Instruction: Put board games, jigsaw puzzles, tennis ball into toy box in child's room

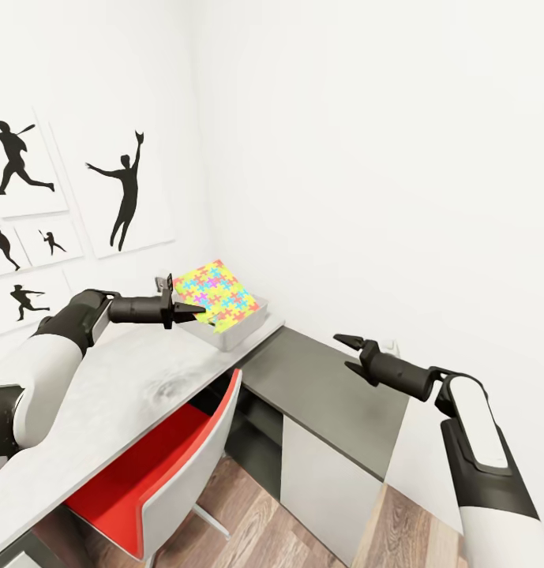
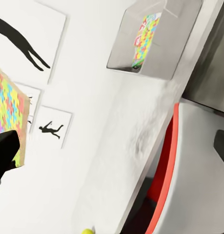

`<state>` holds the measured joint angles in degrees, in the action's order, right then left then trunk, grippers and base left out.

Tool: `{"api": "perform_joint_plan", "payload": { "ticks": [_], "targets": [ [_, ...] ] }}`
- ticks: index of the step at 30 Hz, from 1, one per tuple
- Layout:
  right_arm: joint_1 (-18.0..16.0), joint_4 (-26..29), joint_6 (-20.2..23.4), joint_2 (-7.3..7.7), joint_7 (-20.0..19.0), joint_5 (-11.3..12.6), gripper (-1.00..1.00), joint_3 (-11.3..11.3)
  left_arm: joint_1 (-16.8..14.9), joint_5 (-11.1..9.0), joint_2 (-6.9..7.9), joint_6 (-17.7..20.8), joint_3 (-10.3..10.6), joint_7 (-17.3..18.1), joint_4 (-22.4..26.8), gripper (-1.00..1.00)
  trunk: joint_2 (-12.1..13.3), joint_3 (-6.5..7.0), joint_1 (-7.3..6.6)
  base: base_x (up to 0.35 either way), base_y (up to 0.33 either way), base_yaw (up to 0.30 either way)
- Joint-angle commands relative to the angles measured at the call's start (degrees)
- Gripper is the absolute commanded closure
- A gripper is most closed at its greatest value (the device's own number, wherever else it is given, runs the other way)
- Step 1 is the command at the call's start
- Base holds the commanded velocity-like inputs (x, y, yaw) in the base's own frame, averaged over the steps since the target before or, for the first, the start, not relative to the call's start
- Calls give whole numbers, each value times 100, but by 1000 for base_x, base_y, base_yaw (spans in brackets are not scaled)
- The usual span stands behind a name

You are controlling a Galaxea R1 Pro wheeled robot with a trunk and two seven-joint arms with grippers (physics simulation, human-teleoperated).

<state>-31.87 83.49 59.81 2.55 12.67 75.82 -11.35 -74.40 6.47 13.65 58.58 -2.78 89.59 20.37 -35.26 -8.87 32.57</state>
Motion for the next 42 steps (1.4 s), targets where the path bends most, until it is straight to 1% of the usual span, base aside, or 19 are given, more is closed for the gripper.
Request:
{"api": "perform_joint_plan", "payload": {
  "ticks": [1, 6, 9, 11, 13, 16, 18, 20, 25, 31, 37, 42],
  "targets": [
    [2, 37, 19, 0, 60, 59, -100, -4, -5, 59, -3, 57, -31, 41, 2, 100, -9, -10, 2, 0, 0, -5],
    [38, 217, 19, -8, 58, 62, -100, -7, -7, 57, -3, 57, -38, 41, 9, 100, -9, -3, 2, 0, 0, -1],
    [80, 241, 19, -9, -142, 75, -100, -8, -5, 56, -3, 57, -45, 41, 11, 100, -9, 21, 2, 0, 0, -47],
    [103, 245, 19, -3, -403, 75, -100, -14, -4, 56, 1, 57, -47, 41, 11, 100, -9, 39, 2, 0, 0, -73],
    [122, 249, 19, -1, -562, 74, -100, -21, -4, 56, 4, 57, -52, 41, 11, 100, -9, 57, 2, 0, 0, -88],
    [153, 370, 19, 0, -678, 73, -100, -26, -4, 56, 7, 51, -60, 41, 11, 100, -9, 85, 2, 0, 0, -96],
    [303, 479, 19, 5, -719, 71, -100, -51, -4, 56, 32, 49, -63, 41, 11, 100, -9, 103, 2, 0, 0, -99],
    [381, 513, 19, 7, -771, 67, -100, -62, -4, 56, 51, 49, -66, 41, 12, 100, -9, 122, 2, 0, 0, -101],
    [438, 534, 19, 11, -1042, 58, -100, -68, -5, 56, 65, 43, -75, 41, 18, 100, -9, 169, 2, 106, 62, -103],
    [444, 536, 19, 16, -1112, 48, -100, -69, -6, 49, 124, 40, -74, 41, 20, 100, -9, 225, 2, 97, 49, -105],
    [445, 531, 19, 21, -1118, 47, -100, -69, -5, 48, 137, 39, -74, 41, 20, 100, -9, 281, 2, 126, 49, -105],
    [445, 528, 19, 26, -1118, 47, -100, -69, -5, 48, 145, 39, -80, 41, 20, 100, -9, 327, 2, 111, -114, -105]
  ]
}}
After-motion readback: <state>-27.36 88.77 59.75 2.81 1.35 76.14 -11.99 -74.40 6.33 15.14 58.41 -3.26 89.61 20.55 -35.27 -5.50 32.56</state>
